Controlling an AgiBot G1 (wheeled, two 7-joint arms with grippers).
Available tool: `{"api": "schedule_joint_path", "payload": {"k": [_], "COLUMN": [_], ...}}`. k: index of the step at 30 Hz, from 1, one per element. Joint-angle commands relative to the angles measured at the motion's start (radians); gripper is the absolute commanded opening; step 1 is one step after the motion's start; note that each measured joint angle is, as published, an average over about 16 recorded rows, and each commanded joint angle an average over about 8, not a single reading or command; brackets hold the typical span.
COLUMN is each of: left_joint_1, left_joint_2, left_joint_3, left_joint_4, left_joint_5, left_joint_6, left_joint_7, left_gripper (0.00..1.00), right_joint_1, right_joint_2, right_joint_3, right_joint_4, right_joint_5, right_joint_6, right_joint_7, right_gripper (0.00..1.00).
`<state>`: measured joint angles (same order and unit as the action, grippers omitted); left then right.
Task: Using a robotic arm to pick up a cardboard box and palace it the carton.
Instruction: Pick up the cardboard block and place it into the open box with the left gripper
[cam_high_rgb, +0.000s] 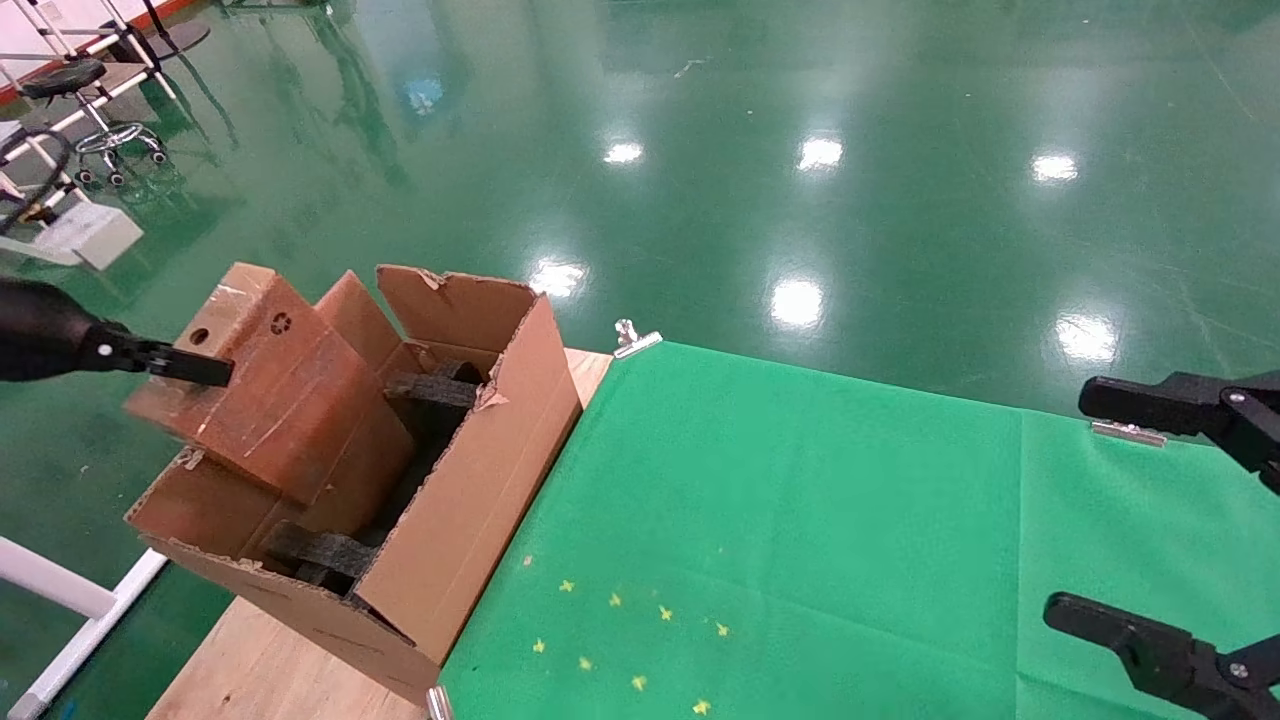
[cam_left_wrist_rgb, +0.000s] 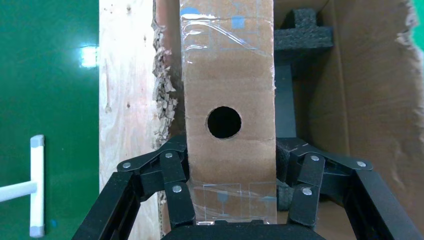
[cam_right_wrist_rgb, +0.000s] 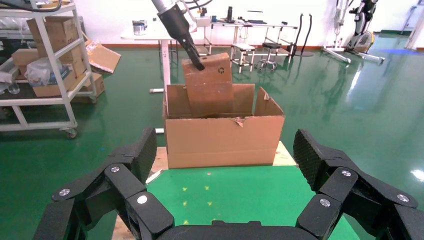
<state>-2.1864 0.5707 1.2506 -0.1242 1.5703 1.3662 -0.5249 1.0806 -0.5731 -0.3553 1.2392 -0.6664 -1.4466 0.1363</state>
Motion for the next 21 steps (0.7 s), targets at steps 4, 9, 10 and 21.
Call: {"api": "schedule_joint_path", "payload": {"k": [4, 9, 10, 21], "left_joint_1": [0.043, 0.077, 0.083, 0.152], "left_joint_2": [0.016, 0.024, 0.026, 0.049], "left_joint_3": [-0.009, -0.018, -0.02, -0.04], "left_joint_4": [0.057, 0.089, 0.094, 0.12], "left_joint_5": [-0.016, -0.029, -0.032, -0.061], "left_joint_6": [-0.053, -0.118, -0.131, -0.194], "left_joint_7": [0.024, 0.035, 0.036, 0.039], "left_gripper": [0.0, 0.0, 0.0, 0.0], "right_joint_1": [0.0, 0.0, 0.0, 0.0], "right_joint_2": [0.0, 0.0, 0.0, 0.0], "right_joint_3": [0.0, 0.0, 0.0, 0.0], "right_joint_4": [0.0, 0.0, 0.0, 0.0], "right_joint_5": [0.0, 0.0, 0.0, 0.0], "right_joint_6": [0.0, 0.0, 0.0, 0.0], "right_joint_7": [0.0, 0.0, 0.0, 0.0], "right_gripper": [1.0, 1.0, 1.0, 1.0]}}
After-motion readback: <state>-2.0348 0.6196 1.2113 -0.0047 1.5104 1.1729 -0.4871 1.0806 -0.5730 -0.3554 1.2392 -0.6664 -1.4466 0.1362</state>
